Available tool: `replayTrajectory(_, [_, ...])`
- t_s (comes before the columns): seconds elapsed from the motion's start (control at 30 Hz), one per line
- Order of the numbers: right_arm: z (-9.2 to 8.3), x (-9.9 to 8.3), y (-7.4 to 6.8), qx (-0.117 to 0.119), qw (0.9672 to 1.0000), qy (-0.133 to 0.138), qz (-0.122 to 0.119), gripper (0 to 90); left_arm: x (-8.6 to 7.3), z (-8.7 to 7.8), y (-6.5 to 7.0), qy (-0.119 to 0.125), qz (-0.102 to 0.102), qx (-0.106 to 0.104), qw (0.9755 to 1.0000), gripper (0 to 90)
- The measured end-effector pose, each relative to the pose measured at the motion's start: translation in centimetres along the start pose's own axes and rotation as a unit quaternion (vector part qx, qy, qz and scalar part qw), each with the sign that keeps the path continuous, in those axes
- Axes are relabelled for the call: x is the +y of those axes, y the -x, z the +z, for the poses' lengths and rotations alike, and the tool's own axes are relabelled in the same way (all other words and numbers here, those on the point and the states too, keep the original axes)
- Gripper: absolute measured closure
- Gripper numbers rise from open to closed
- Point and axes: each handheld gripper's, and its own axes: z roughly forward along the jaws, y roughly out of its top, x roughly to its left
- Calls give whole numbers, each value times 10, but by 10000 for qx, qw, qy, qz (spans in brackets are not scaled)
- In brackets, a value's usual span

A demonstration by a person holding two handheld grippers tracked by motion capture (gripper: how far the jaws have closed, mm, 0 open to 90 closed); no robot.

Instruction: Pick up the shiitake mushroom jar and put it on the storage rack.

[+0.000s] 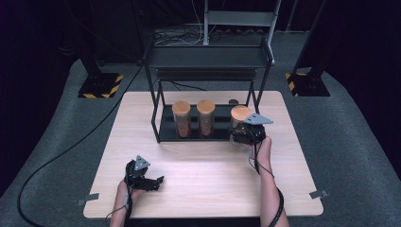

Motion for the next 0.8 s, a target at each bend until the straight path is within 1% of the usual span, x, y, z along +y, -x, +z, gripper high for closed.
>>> replayTrajectory(0.3, [5,3,0,-2,10000,-7,-23,248,0,0,0,0,5,-1,10000,6])
replayTrajectory(0.43, [8,3,0,-20,10000,-3,23,247,0,0,0,1,6,-2,10000,7])
replayTrajectory(0.8, [16,4,1,-60,10000,-26,36,248,0,0,0,4,7,-7,10000,7])
